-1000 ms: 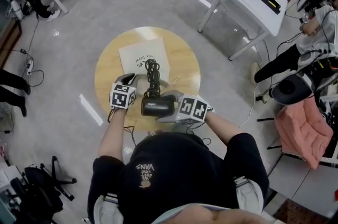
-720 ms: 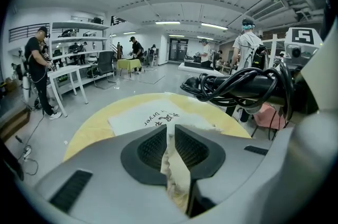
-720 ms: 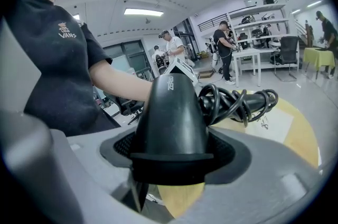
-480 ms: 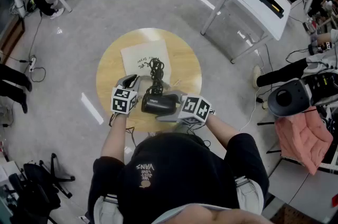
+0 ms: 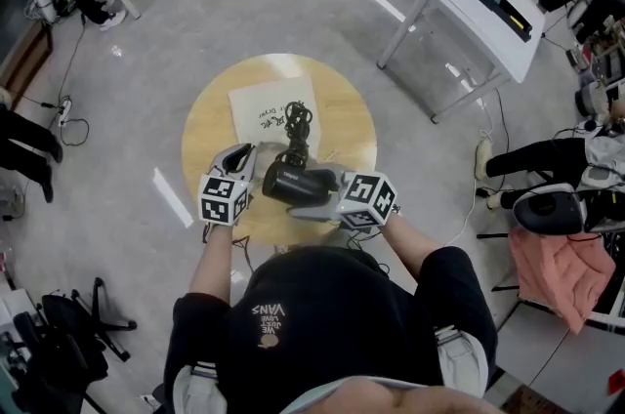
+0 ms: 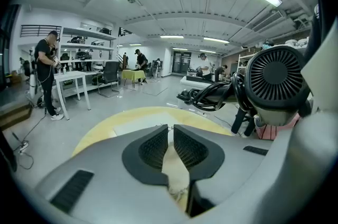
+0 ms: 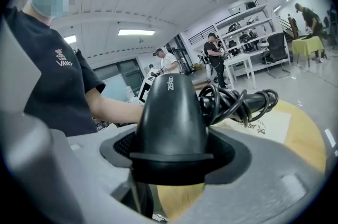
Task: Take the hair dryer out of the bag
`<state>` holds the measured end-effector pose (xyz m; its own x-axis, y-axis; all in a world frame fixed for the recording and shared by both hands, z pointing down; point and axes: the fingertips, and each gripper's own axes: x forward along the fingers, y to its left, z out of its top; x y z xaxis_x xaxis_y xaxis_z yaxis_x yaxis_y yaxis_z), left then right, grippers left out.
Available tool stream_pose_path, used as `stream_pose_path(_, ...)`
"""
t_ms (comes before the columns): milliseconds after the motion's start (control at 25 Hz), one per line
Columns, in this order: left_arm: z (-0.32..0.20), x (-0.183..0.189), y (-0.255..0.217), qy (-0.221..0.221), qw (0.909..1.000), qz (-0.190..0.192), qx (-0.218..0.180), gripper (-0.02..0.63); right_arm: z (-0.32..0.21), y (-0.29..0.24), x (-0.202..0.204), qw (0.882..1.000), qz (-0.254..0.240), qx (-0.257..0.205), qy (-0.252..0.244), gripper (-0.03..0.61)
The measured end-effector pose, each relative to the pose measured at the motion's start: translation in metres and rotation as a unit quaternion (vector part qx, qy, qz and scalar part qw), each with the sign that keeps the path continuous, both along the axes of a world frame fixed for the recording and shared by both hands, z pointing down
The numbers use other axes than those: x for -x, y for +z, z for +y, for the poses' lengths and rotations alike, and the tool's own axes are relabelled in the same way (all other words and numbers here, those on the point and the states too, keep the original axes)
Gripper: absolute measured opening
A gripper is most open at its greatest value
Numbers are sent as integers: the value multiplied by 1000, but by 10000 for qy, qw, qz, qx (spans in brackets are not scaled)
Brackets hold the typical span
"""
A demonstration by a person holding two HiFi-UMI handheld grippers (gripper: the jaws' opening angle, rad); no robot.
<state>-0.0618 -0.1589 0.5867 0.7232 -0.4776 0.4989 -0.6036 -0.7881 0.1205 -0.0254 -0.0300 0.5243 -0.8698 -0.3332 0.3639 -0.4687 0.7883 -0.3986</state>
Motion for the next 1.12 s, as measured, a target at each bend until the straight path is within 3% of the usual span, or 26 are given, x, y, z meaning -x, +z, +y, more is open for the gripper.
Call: stream_pose_path(1120, 27, 17, -75, -179, 9954, 618, -707, 12, -19, -39, -11, 9913, -1048, -57, 790, 351)
